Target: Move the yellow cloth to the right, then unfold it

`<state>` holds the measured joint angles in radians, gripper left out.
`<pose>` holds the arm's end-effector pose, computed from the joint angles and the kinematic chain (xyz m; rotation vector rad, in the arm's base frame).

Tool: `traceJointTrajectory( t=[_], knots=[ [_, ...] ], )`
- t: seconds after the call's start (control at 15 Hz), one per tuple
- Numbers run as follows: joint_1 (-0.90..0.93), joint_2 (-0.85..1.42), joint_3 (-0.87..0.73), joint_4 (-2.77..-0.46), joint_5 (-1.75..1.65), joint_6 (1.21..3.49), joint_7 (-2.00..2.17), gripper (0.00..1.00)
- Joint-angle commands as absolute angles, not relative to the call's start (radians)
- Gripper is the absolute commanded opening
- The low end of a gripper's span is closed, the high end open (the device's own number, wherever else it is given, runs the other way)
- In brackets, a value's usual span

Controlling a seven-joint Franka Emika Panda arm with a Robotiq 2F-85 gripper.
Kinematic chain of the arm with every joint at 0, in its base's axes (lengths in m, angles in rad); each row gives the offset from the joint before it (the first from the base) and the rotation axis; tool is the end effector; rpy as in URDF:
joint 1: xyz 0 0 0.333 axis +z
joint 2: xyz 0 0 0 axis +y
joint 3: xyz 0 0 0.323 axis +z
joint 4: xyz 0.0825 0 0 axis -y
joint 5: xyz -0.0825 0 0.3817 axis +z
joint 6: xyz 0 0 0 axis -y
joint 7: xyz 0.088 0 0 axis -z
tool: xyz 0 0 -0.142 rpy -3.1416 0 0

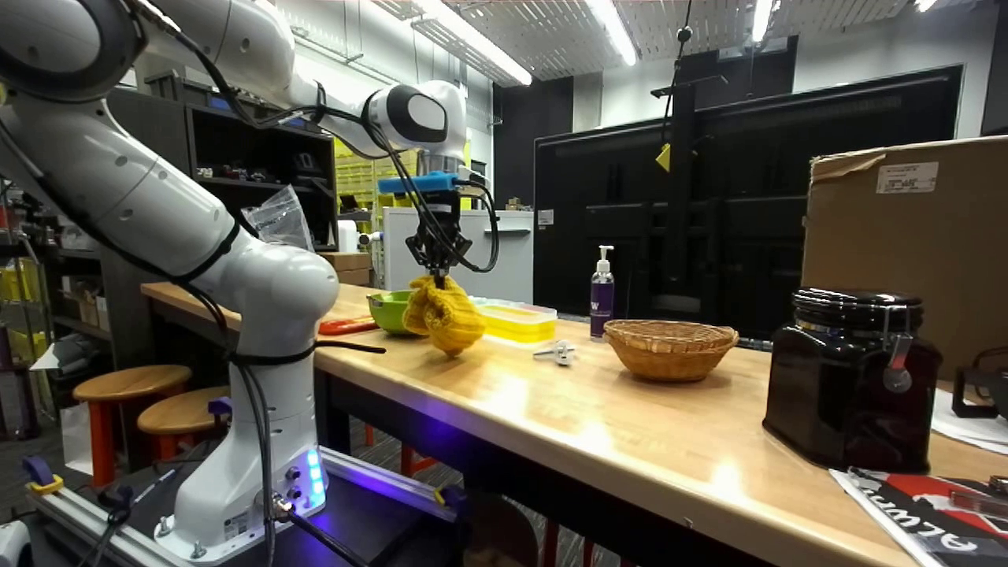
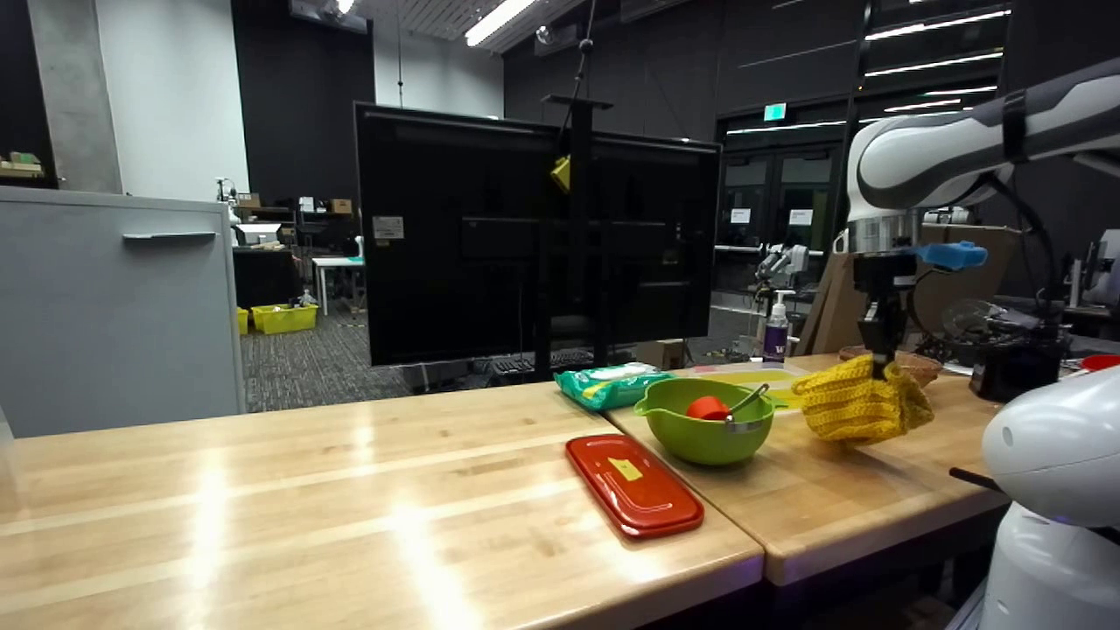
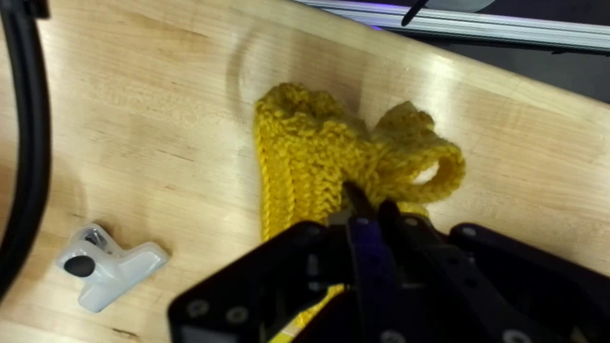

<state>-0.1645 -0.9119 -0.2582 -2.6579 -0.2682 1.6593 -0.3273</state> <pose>0.2305 -0.1417 0.4522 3.1077 0.0778 -0.1754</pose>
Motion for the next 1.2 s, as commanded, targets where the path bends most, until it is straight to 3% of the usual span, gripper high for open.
traceJointTrajectory(
  t=[0.0, 0.47, 0.53, 0.6, 0.73, 1.13],
  knots=[
    [-0.185, -0.916, -0.276, -2.624, -0.320, 1.647, -0.322, 0.01],
    [-0.237, -0.902, -0.345, -2.633, -0.397, 1.656, -0.323, 0.01],
    [-0.239, -0.898, -0.354, -2.641, -0.399, 1.657, -0.324, 0.05],
    [-0.241, -0.899, -0.359, -2.649, -0.399, 1.656, -0.325, 0.31],
    [-0.237, -0.897, -0.365, -2.666, -0.391, 1.656, -0.329, 0.35],
    [-0.214, -0.893, -0.355, -2.708, -0.364, 1.643, -0.336, 0.75]
  ],
)
